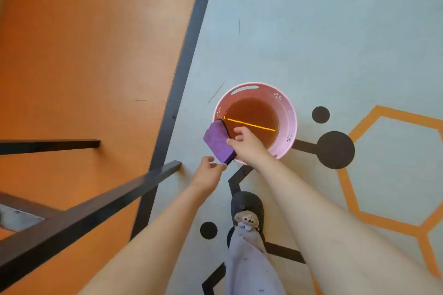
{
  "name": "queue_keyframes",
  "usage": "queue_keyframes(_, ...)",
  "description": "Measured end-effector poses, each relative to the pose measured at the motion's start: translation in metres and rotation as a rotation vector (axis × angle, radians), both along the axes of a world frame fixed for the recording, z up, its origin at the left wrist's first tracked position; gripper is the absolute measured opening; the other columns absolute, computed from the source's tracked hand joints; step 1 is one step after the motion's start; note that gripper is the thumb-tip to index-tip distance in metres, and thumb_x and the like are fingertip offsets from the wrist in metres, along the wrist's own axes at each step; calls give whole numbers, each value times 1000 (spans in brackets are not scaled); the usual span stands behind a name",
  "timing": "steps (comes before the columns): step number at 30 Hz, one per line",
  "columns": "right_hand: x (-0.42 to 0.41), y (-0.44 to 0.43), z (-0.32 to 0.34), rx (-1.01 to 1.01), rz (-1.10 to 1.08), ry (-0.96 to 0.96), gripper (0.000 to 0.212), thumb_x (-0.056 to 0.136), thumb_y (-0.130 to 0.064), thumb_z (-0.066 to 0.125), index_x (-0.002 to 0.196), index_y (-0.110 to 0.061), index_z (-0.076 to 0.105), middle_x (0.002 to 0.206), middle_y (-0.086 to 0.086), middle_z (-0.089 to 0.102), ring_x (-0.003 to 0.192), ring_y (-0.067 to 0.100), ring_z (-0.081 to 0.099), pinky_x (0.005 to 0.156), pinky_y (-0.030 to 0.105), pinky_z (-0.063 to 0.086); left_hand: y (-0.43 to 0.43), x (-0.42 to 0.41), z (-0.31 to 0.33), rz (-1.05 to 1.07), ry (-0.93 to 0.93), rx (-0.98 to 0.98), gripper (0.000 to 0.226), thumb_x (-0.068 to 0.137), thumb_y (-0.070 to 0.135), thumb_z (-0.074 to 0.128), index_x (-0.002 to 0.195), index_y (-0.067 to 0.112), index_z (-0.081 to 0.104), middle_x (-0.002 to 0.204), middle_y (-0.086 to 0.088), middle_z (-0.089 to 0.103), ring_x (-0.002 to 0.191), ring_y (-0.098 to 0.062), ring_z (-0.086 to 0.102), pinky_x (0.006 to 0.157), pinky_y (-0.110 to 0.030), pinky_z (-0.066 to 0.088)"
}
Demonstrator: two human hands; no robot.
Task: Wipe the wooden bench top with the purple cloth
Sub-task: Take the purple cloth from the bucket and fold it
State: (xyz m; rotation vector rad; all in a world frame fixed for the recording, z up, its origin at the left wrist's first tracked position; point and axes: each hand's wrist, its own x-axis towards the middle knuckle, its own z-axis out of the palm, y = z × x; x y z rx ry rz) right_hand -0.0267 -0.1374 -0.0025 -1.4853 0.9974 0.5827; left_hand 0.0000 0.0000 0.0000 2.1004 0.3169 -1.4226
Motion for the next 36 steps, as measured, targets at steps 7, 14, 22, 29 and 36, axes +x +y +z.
queue_keyframes(7, 17, 2, -39, 262, -245, 48, 54, 96, -20, 39, 146, -30, 24, 124, 5, 53, 107, 25, 57, 90, 41, 52, -4, 13, -38, 536, 173, -111, 43, 92, 23, 61, 129, 7, 49, 134, -12, 53, 122, -25, 53, 103, -39, 44)
queue_keyframes(14, 8, -1, -35, 270, -379, -33, 21, 86, -1, 46, 100, -11, 58, 90, 15, 59, 74, 26, 55, 68, 38, 51, -7, 22, -29, 858, 212, -251, 46, 88, 8, 61, 131, 3, 48, 110, -13, 65, 85, -21, 68, 68, -26, 58)
queue_keyframes(22, -18, -10, 32, 181, -361, -93, 12, 86, -11, 55, 87, -23, 59, 90, 2, 62, 76, 16, 59, 64, 30, 57, 3, 10, 41, 682, 0, -293, 26, 86, 5, 67, 111, 9, 60, 120, -14, 64, 104, -26, 65, 72, -24, 53)
queue_keyframes(29, -55, -3, 135, 160, -491, -277, 11, 86, -8, 59, 85, -17, 66, 83, -2, 70, 75, 9, 64, 60, 16, 48, 16, -11, 153, 534, -209, -368, 15, 87, 5, 65, 99, 14, 68, 102, -6, 71, 99, -23, 65, 88, -35, 51)
queue_keyframes(36, -90, 22, 256, 93, -484, -371, 12, 86, -8, 62, 99, -7, 64, 94, 5, 73, 86, 13, 68, 67, 18, 53, 46, -43, 269, 408, -350, -426, 17, 88, 8, 65, 96, 23, 70, 91, 6, 75, 88, -13, 69, 81, -32, 54)
